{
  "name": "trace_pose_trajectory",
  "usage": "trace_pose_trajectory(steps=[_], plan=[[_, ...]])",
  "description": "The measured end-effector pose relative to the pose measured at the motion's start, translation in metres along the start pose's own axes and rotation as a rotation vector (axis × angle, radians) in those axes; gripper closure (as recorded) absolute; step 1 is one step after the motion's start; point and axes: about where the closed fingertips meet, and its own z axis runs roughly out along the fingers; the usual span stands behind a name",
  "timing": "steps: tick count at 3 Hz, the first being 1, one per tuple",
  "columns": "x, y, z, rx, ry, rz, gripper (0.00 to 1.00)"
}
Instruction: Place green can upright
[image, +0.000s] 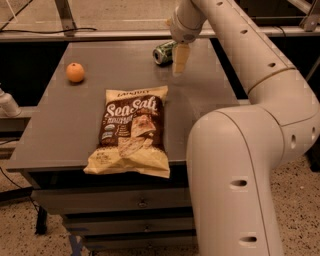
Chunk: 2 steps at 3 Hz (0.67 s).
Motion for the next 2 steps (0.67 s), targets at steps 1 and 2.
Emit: trace_pose_trajectory(steps=[1,2], plan=[[0.009,-0.007,-0.007,0.010,0.091,-0.068,0.00],[0.018,-0.016,-0.019,0.056,0.204,-0.163,0.00]])
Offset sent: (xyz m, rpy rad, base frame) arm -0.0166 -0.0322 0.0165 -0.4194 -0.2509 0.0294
